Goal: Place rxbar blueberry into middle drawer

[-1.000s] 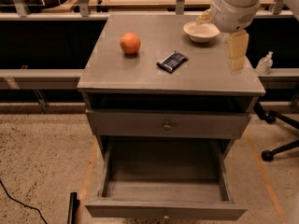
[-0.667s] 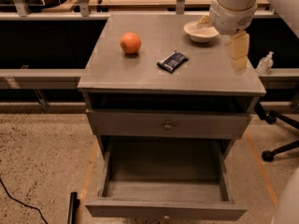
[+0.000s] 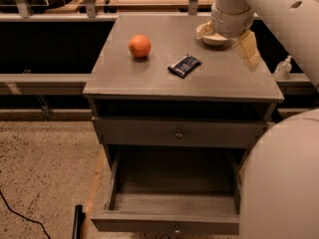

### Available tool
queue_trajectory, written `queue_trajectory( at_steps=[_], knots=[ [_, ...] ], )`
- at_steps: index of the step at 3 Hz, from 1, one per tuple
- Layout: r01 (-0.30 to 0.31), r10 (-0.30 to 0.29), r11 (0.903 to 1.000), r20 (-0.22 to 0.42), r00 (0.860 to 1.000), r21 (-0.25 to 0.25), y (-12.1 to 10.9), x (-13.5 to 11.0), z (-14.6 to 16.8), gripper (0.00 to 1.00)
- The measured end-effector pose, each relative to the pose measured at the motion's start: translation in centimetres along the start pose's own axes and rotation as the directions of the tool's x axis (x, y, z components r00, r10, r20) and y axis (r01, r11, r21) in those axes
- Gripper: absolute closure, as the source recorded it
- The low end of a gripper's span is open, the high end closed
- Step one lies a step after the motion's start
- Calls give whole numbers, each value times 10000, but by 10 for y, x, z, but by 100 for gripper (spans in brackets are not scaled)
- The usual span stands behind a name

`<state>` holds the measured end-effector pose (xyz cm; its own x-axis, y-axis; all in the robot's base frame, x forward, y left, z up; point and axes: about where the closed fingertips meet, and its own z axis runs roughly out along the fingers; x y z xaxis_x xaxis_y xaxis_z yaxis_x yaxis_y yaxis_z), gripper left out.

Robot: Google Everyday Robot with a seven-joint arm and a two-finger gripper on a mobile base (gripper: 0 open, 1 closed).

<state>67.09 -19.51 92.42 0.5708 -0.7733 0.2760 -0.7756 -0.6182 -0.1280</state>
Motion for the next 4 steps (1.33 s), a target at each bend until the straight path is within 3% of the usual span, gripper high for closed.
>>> queue_trajectory(
  at_steps=[1, 2, 3, 4],
  knots=[
    [1108, -1117, 9936, 484, 9926, 209, -23, -2, 15, 0],
    [1363, -1431, 9886, 1159, 9829, 645, -44, -3, 29, 0],
    [895, -1035, 9910, 1452, 9840, 995, -78, -2, 49, 0],
    [530, -660, 9942, 1421, 9877, 938, -97, -3, 63, 0]
  ],
)
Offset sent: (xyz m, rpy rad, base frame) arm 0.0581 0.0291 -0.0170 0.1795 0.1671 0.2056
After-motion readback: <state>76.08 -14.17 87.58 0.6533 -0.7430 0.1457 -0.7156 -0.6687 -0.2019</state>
